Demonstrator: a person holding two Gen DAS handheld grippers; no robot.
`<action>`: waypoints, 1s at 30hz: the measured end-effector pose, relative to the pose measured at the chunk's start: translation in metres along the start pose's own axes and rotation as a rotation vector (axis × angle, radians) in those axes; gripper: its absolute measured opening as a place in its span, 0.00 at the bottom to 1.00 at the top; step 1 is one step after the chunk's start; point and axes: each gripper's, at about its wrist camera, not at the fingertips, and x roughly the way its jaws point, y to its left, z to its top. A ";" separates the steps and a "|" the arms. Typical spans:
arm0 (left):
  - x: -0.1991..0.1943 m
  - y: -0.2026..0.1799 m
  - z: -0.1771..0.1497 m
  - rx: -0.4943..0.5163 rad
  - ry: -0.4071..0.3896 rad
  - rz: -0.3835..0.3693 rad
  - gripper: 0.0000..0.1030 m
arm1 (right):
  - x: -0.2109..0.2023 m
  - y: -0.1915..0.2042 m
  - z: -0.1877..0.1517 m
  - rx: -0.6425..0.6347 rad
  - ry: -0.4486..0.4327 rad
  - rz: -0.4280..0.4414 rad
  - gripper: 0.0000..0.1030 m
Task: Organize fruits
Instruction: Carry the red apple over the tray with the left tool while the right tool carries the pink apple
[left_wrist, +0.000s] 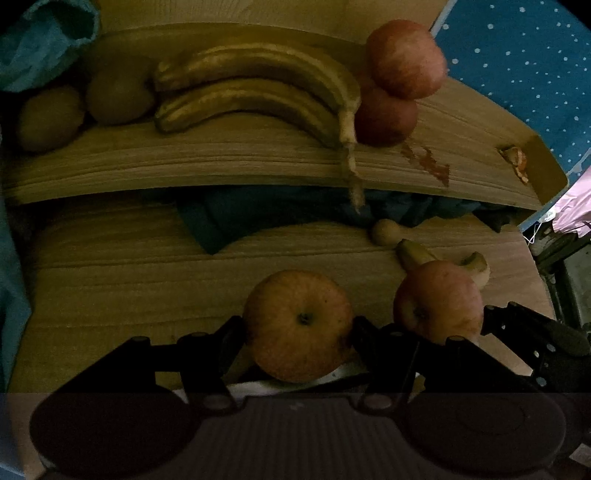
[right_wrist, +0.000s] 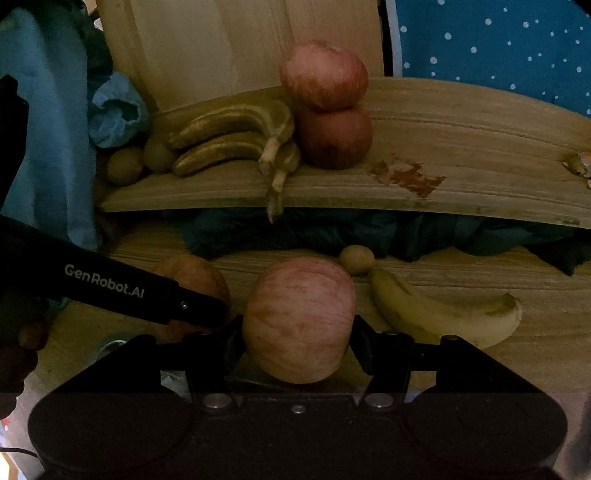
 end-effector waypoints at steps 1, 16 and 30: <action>-0.003 -0.001 -0.002 0.001 -0.003 0.000 0.66 | -0.002 0.000 -0.001 0.001 -0.003 -0.001 0.58; -0.030 -0.008 -0.034 -0.002 -0.034 0.003 0.66 | -0.037 0.014 -0.020 -0.015 -0.018 0.017 0.58; -0.048 -0.016 -0.058 -0.007 -0.031 0.004 0.66 | -0.060 0.027 -0.034 -0.047 -0.016 0.046 0.58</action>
